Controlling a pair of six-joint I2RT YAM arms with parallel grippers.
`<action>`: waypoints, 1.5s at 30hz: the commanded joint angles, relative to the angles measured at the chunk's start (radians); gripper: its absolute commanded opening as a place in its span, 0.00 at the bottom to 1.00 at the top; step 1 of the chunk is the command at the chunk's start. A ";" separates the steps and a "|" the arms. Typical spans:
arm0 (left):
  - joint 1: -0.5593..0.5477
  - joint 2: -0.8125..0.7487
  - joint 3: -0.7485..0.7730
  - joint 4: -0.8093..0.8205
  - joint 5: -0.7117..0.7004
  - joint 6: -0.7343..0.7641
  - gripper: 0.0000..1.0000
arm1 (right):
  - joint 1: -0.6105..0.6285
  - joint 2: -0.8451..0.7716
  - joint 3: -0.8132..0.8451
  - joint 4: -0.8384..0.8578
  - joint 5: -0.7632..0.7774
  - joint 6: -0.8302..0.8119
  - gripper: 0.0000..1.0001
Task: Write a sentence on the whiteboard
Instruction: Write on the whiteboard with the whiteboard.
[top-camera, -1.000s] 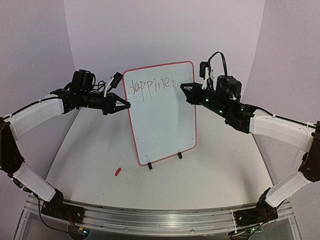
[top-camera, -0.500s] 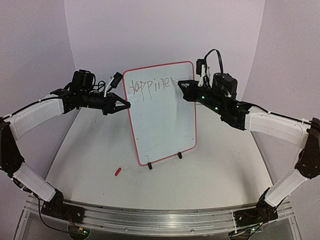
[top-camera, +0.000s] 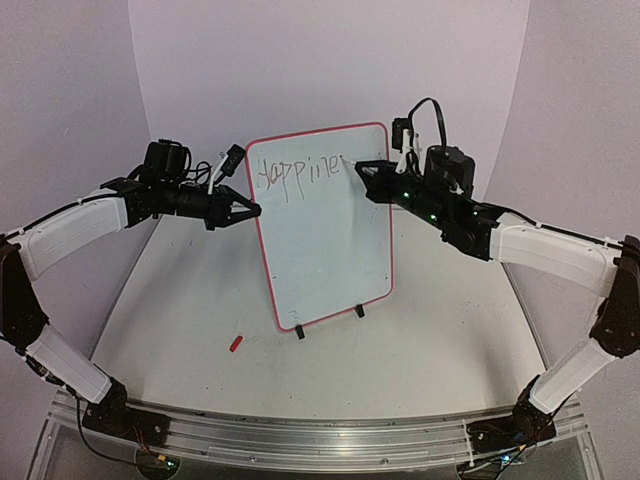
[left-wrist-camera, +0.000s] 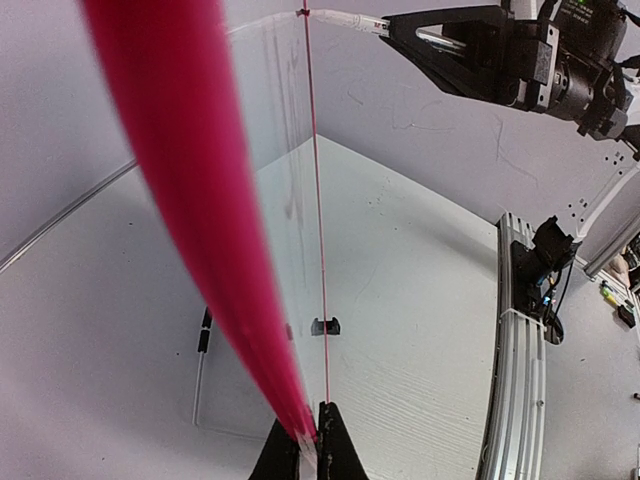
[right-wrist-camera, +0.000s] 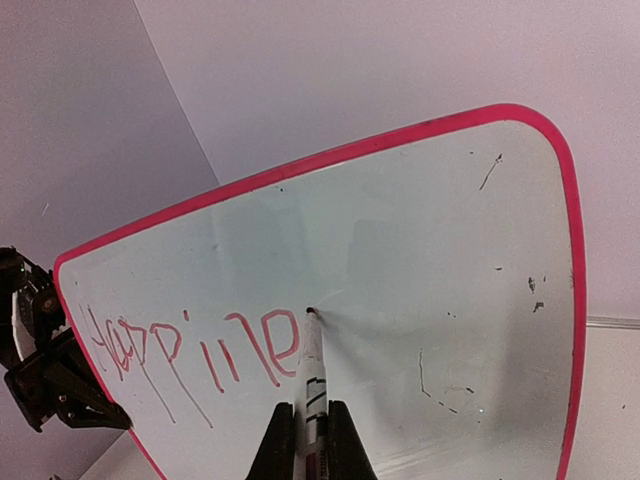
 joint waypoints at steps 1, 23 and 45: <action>-0.029 0.026 -0.019 -0.173 -0.036 0.089 0.00 | -0.003 -0.015 -0.023 0.010 -0.024 0.017 0.00; -0.033 0.028 -0.019 -0.174 -0.037 0.092 0.00 | -0.003 -0.057 -0.061 -0.046 0.053 0.026 0.00; -0.035 0.029 -0.019 -0.173 -0.036 0.090 0.00 | -0.003 -0.139 -0.101 0.053 0.023 0.020 0.00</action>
